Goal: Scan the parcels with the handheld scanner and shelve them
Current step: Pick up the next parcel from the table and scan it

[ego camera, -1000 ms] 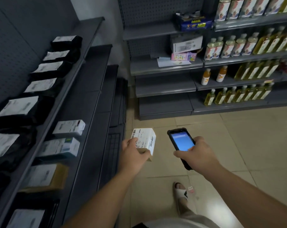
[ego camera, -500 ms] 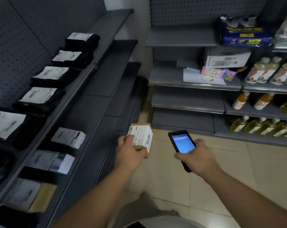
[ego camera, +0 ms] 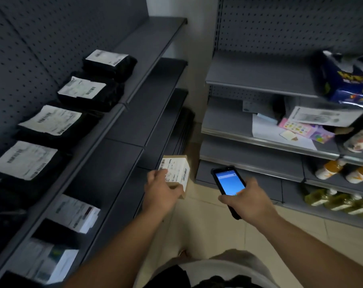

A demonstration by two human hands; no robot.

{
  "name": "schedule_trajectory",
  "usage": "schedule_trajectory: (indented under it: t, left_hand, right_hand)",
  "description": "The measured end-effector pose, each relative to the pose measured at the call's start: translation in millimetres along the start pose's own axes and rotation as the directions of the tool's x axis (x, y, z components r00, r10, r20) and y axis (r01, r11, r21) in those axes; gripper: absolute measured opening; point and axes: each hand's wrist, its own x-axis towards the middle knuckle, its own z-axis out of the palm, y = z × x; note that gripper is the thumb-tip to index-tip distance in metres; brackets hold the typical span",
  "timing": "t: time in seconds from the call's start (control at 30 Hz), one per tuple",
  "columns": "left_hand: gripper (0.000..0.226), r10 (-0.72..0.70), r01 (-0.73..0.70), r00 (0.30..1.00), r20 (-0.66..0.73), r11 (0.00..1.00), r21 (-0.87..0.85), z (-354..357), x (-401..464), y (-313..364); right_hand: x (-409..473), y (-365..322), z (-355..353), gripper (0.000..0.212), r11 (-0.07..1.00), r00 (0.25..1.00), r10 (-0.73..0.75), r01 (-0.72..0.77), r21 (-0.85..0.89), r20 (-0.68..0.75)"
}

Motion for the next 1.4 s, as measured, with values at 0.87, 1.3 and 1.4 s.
schedule_trajectory:
  t: [0.87, 1.3, 1.4]
  left_hand:
    - [0.075, -0.764, 0.642, 0.547, -0.341, 0.645, -0.414, -19.6, 72.1, -16.5]
    - [0.075, -0.841, 0.679, 0.425, -0.334, 0.54, -0.497, -37.6, 92.5, -76.0]
    - [0.073, -0.849, 0.668, 0.401, -0.345, 0.528, -0.524, -32.6, 102.2, -84.1]
  right_hand:
    - [214.2, -208.8, 68.1, 0.073, 0.765, 0.66, -0.426, 0.628, -0.142, 0.619]
    - [216.5, -268.5, 147.6, 0.069, 0.669, 0.544, -0.428, 0.728, -0.152, 0.722]
    - [222.6, -275.8, 157.6, 0.066, 0.647, 0.517, -0.422, 0.747, -0.152, 0.745]
